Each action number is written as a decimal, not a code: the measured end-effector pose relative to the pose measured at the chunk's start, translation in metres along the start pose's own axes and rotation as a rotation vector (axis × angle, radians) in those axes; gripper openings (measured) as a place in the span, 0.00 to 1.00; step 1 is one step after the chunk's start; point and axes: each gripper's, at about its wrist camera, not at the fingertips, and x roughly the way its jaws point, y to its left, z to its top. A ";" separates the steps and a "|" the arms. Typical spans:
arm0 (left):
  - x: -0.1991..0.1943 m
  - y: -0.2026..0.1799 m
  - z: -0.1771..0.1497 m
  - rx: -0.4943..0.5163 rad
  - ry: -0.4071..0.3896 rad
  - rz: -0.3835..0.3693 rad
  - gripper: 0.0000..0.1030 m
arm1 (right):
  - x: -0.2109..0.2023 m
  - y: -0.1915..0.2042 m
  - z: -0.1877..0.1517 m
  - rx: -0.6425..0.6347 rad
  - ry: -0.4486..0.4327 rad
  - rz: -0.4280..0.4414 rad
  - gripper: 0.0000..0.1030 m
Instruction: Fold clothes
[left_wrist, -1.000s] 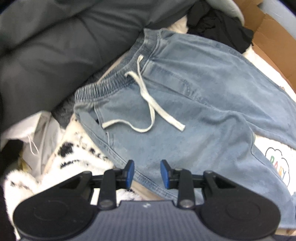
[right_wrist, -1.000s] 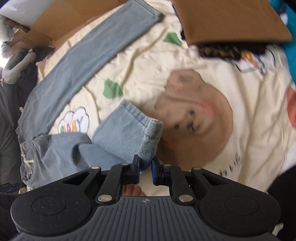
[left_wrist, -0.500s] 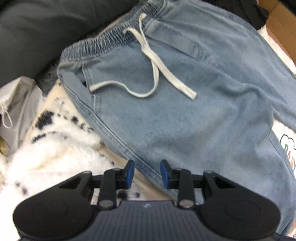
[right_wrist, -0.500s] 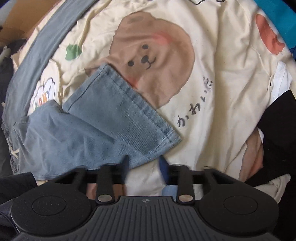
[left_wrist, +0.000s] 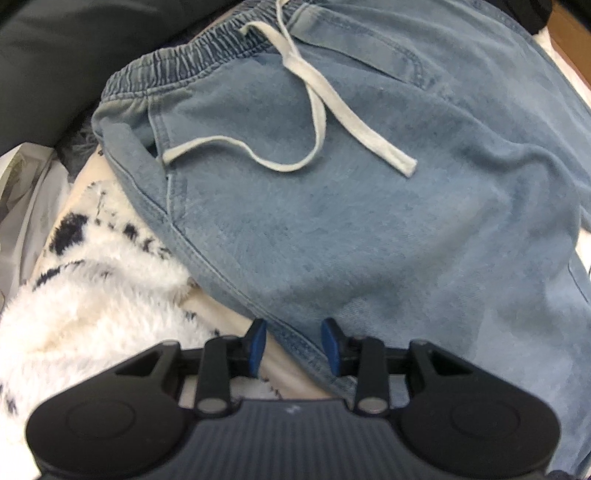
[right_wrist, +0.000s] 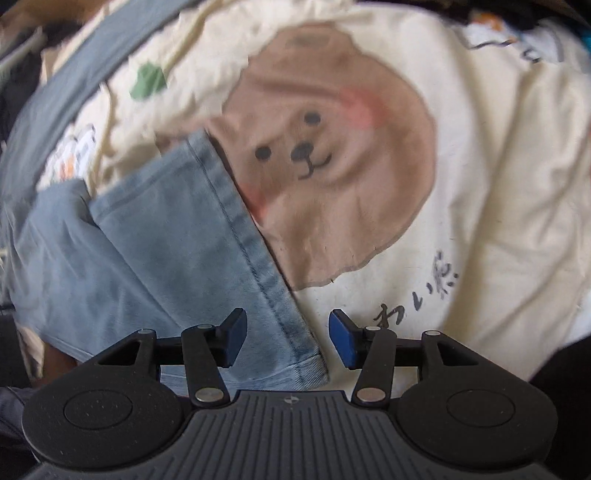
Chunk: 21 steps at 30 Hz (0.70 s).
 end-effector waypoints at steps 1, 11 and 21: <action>0.002 -0.001 0.001 0.001 0.008 0.007 0.39 | 0.006 0.000 0.002 -0.014 0.026 -0.009 0.55; 0.004 0.001 0.005 -0.004 0.043 0.009 0.40 | 0.033 -0.014 0.000 0.065 0.178 0.083 0.53; -0.006 0.016 -0.014 -0.025 -0.001 -0.035 0.41 | 0.015 -0.044 -0.003 0.223 0.128 0.255 0.53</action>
